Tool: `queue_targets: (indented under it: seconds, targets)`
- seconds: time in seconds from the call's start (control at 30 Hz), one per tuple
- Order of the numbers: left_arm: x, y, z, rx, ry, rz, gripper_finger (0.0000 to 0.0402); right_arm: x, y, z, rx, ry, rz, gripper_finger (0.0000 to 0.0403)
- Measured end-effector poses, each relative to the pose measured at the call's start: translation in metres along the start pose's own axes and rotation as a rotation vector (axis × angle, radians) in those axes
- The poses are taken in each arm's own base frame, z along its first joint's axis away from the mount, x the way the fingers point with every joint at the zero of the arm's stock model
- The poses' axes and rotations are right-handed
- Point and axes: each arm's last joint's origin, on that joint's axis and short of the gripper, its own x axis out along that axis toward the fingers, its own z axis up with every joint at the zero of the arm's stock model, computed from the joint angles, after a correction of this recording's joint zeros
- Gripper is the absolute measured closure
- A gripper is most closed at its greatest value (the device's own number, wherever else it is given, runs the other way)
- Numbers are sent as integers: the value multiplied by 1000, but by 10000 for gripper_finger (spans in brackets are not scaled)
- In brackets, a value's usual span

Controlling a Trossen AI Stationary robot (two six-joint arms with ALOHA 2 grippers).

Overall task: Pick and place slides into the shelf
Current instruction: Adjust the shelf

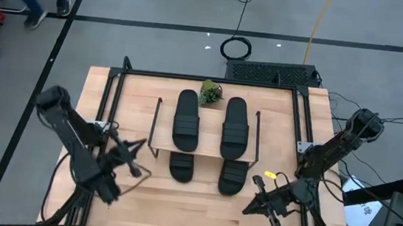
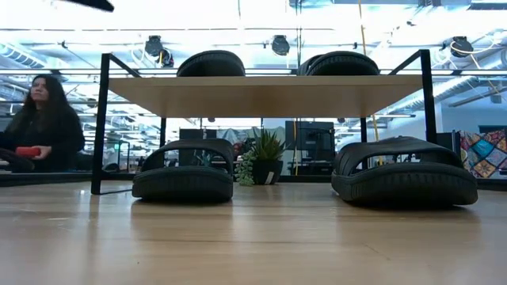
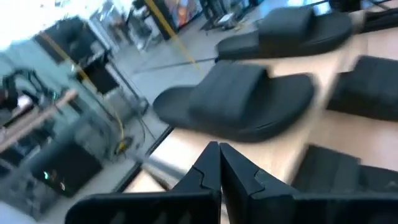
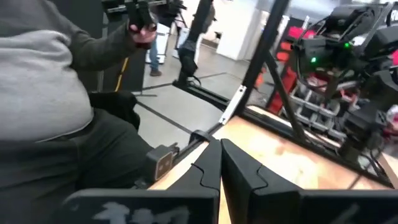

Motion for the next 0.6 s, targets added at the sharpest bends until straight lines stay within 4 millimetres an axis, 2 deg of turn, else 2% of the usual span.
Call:
queue_targets:
  seconds: [0.1,0.27,0.43,0.6]
  targets:
    - [6,16,-10,-72,38,-5,402,-2,-6,2,44,14,-53,403]
    - [14,31,-33,-170,73,-9,402,-24,-19,18,177,43,-370,403]
    - [17,36,-51,-259,85,-9,402,-45,-22,29,218,55,-376,403]
    - [22,38,-63,-282,105,17,402,-49,-21,17,259,154,-369,403]
